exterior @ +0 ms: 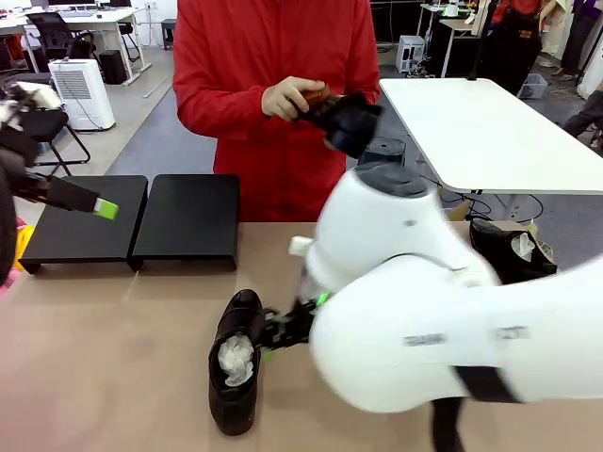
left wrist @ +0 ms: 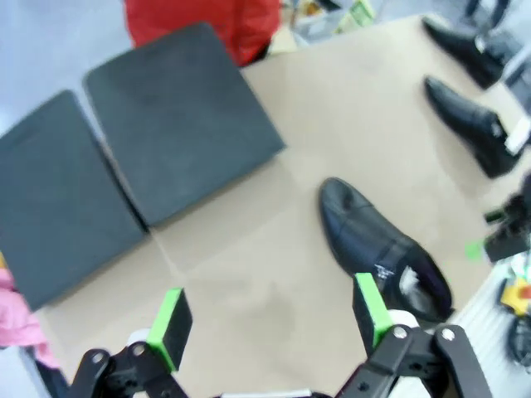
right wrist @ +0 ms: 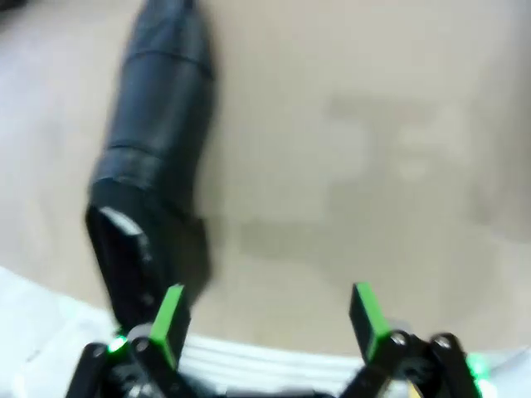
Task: Organize the shoes by placing them on the stand.
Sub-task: Place the Shoe from the middle of the table onto the Shoes Stand.
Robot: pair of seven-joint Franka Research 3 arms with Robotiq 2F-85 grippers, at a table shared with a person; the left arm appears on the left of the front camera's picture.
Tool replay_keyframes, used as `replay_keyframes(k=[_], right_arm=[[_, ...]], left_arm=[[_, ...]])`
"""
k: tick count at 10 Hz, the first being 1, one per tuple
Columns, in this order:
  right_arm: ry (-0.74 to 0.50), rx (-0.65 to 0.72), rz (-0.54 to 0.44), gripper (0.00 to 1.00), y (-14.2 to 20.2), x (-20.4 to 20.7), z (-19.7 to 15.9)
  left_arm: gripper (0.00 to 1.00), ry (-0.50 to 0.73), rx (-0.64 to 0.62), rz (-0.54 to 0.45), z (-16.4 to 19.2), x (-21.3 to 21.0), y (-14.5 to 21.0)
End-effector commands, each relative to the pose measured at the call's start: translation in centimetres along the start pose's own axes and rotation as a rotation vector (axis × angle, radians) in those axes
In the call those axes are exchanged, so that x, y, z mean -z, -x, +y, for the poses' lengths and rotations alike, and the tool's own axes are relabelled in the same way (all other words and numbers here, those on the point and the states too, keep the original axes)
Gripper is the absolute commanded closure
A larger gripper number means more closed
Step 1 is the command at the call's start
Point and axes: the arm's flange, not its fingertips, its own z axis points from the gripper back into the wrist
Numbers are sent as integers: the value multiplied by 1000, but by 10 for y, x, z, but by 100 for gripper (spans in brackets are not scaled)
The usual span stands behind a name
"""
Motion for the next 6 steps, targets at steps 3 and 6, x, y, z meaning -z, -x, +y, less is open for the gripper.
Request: replay_keyframes(k=[3, 6], right_arm=[[19, 286, -100, 0, -13, -54, -81], [19, 209, -88, 0, -22, -51, -78]], left_arm=[[0, 40, -108, 308, -97, -9, 20], [0, 22, -54, 237, -94, 6, 15]])
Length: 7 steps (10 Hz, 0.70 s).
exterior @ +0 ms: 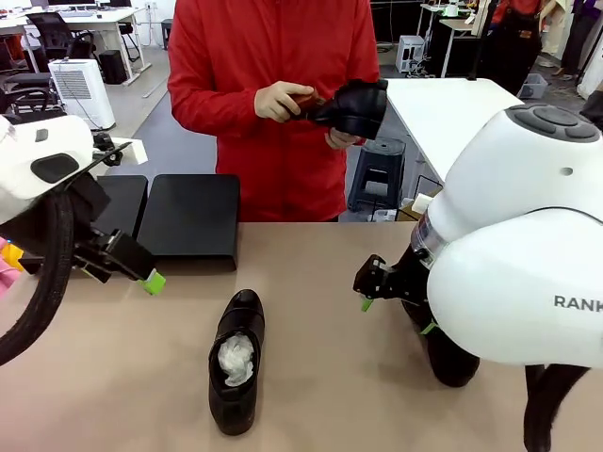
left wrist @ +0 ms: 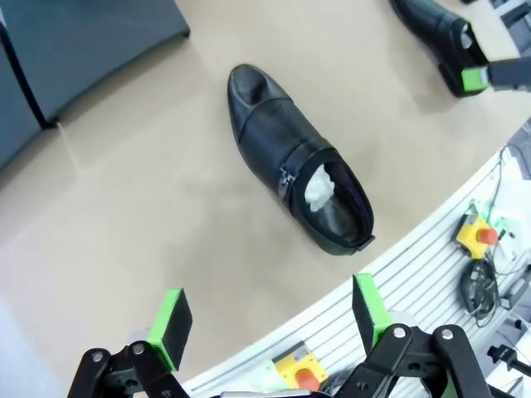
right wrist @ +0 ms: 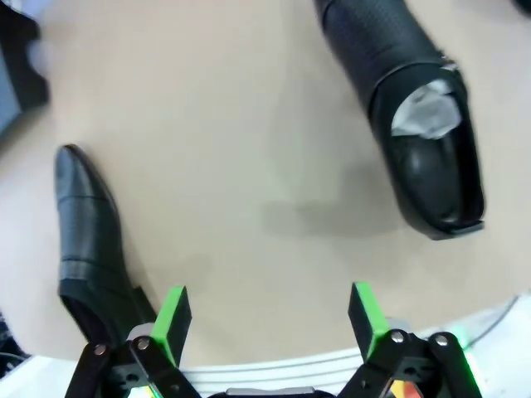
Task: Organize the shoes by placing them on the stand.
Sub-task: Place the Shoe from the middle of the table onto the Shoes Stand.
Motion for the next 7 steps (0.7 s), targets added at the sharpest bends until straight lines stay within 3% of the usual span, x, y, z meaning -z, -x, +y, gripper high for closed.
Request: replay_keyframes(k=[1, 2, 3, 5, 7], right_arm=[[0, 24, -5, 0, -4, -2, -3], [37, 51, -10, 0, -3, 1, 5], [50, 145, -42, 0, -22, -9, -5], [60, 245, -100, 0, -44, -30, -34], [35, 339, -90, 0, -54, -36, -58]], left_arm=[[0, 9, 32, -55, 8, 1, -6], [0, 0, 0, 0, 0, 0, 0], [0, 40, -24, 82, -26, 25, -3], [0, 87, -223, 129, -71, 73, -13], [0, 10, -297, 202, -103, 107, -24]])
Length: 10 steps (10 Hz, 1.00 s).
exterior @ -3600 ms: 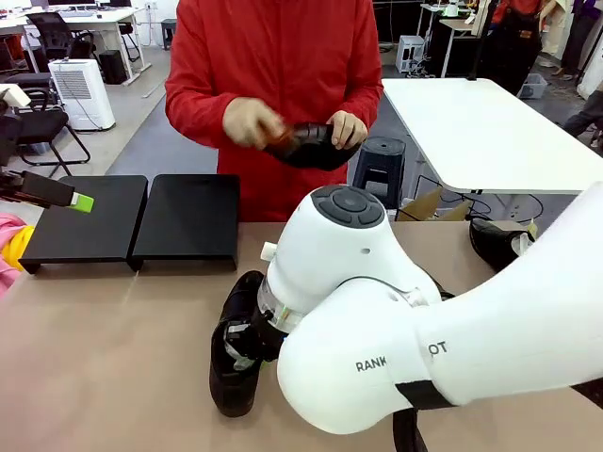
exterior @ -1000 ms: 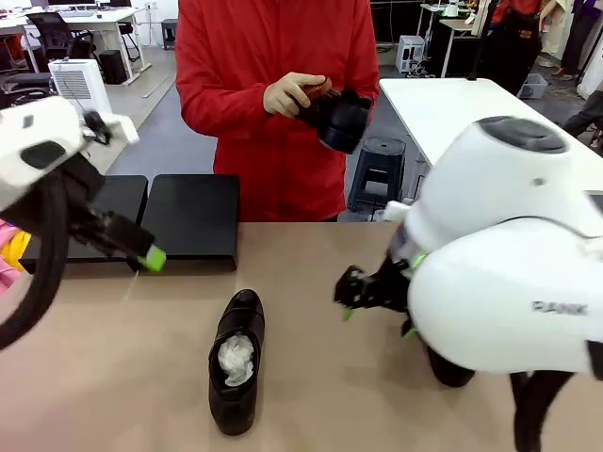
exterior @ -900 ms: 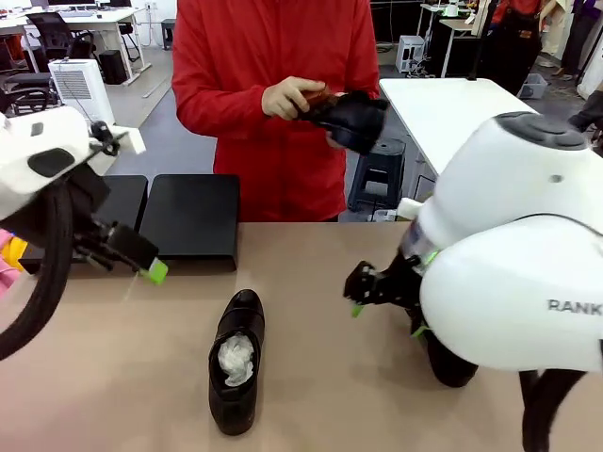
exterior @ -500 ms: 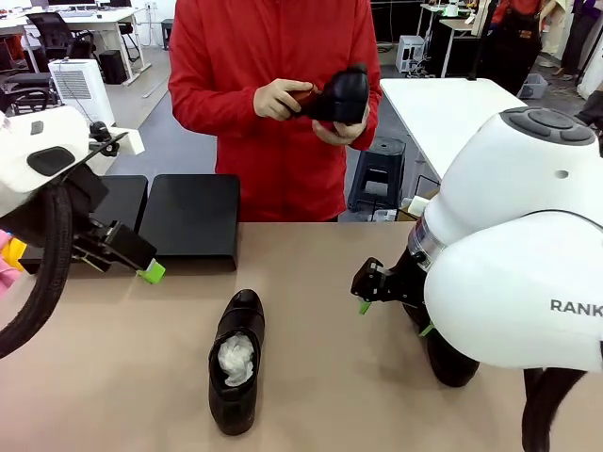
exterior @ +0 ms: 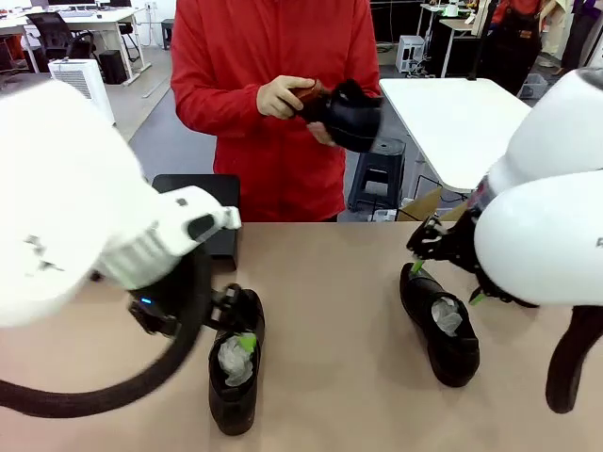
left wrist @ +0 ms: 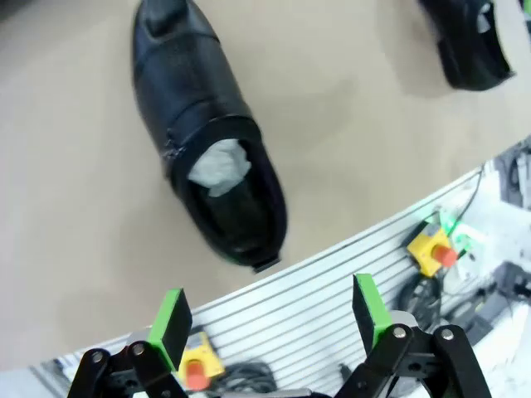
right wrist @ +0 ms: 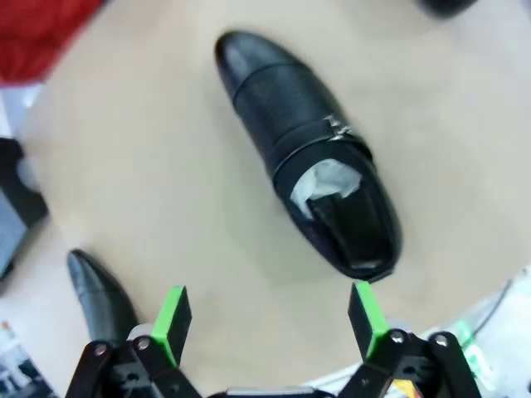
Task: Organize the shoes by placing them on the stand.
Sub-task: Place the Shoe from the middle of the table onto the Shoes Stand.
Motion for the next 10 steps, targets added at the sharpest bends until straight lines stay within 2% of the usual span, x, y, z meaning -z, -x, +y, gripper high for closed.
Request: replay_keyframes(k=[1, 6, 10], right_arm=[[1, -45, 7, 0, 13, 7, 8], [1, -45, 7, 0, 13, 7, 8], [1, -45, 7, 0, 13, 7, 8]], left_arm=[[0, -37, -72, 28, -24, 9, -22], [0, -168, -107, -36, -61, 71, -38], [0, -183, -176, 26, -69, 93, -40]])
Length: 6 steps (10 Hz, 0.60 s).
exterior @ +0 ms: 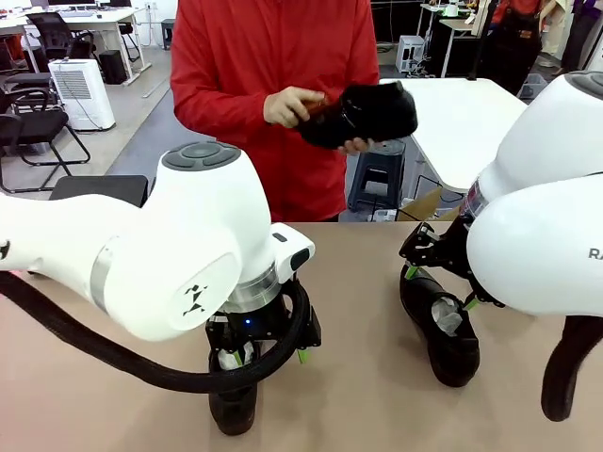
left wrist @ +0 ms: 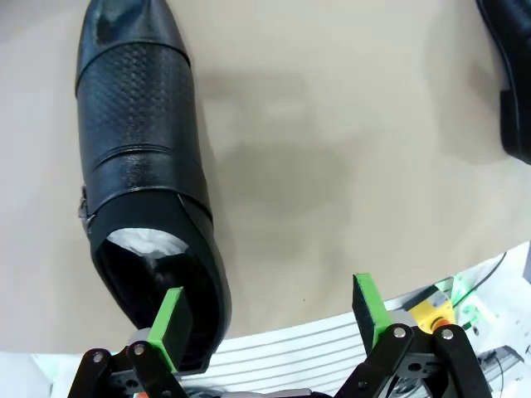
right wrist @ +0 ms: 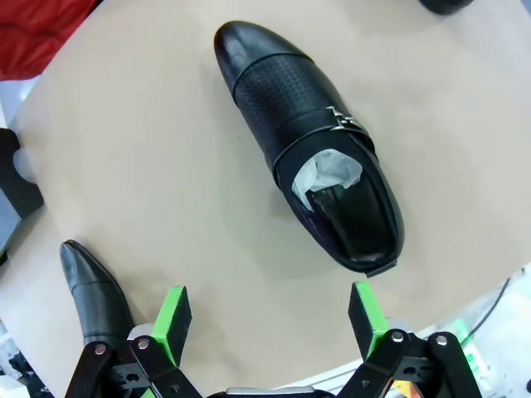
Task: Organize the shoes by placing them on the stand.
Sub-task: Place the Shoe from the middle of the table onto the Shoes Stand.
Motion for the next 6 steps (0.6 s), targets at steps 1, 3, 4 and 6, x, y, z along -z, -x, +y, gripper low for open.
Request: replay_keyframes(k=[1, 3, 4, 6], right_arm=[[-10, -3, -2, 0, -1, 2, 2], [-10, -3, -2, 0, -1, 2, 2], [-10, -3, -2, 0, -1, 2, 2], [-10, -3, -2, 0, -1, 2, 2]], left_arm=[[0, -29, -45, 3, -9, 6, -6], [0, -42, -69, -19, -9, 14, -8], [0, -65, -81, -29, -10, 20, -10], [0, -94, -103, -57, -11, 28, -14]])
